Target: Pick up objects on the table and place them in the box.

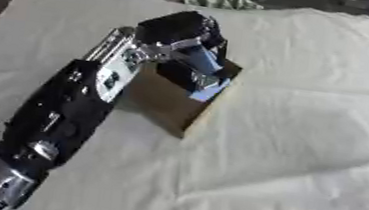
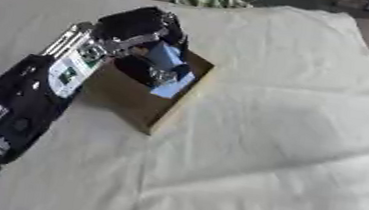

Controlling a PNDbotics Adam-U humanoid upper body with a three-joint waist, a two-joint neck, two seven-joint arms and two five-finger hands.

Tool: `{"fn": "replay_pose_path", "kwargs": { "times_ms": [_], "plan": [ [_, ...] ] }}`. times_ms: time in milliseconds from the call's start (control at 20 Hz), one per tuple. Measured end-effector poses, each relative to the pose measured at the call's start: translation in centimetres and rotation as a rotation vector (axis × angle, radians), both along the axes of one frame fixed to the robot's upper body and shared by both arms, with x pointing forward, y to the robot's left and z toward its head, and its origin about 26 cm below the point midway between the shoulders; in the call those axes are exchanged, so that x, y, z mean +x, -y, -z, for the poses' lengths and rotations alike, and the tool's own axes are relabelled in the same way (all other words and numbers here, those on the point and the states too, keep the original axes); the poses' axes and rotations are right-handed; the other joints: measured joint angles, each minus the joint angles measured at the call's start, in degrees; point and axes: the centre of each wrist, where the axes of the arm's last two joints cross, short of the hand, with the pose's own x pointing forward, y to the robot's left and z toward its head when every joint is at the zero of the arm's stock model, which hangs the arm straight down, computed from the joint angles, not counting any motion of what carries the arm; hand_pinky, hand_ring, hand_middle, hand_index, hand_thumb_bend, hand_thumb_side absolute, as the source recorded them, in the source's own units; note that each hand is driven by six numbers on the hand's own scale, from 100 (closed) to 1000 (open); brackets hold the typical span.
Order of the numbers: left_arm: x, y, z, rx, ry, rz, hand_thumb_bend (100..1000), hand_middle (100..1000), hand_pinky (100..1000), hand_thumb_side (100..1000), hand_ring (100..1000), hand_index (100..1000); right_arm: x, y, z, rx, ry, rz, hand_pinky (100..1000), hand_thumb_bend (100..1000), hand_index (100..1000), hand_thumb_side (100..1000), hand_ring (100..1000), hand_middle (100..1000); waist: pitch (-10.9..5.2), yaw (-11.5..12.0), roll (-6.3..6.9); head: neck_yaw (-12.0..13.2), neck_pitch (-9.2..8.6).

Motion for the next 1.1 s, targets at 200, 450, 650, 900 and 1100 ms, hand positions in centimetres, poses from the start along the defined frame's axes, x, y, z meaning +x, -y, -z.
{"fn": "replay_pose_path", "kwargs": {
  "times_ms": [200, 450, 650, 900, 1100],
  "plan": [
    [-0.5, -0.1, -0.9, -0.066, -0.015, 0.004, 100, 159, 340, 360, 188, 534, 0.0, 0.0, 0.0, -0.001, 0.000, -0.002, 677, 100, 790, 550, 723, 564, 0.00, 0.2, 0.00, 0.0, -0.21],
    [-0.6, -0.3, -1.1, -0.069, -0.020, -0.021, 100, 174, 354, 326, 200, 537, 0.1, -0.1, 0.2, 0.005, -0.006, -0.007, 677, 100, 790, 548, 723, 563, 0.01, 0.2, -0.03, 0.0, -0.24],
    [-0.1, -0.4, 0.4, -0.035, -0.025, -0.064, 100, 185, 371, 302, 211, 539, 0.1, 0.0, 0.3, 0.008, -0.009, -0.010, 677, 100, 790, 548, 724, 563, 0.22, 0.2, -0.14, 0.0, -0.25],
    [0.6, -0.6, 2.2, 0.000, -0.025, -0.108, 100, 192, 376, 301, 221, 538, 0.1, 0.0, 0.3, 0.007, -0.008, -0.015, 678, 100, 791, 548, 724, 563, 0.22, 0.2, -0.23, 0.0, -0.27],
    [0.8, -0.4, 3.0, 0.003, -0.022, -0.117, 100, 218, 385, 302, 247, 542, 0.1, 0.0, 0.3, 0.007, -0.009, -0.016, 678, 100, 791, 548, 724, 562, 0.23, 0.2, -0.29, 0.0, -0.30]
  ]
}}
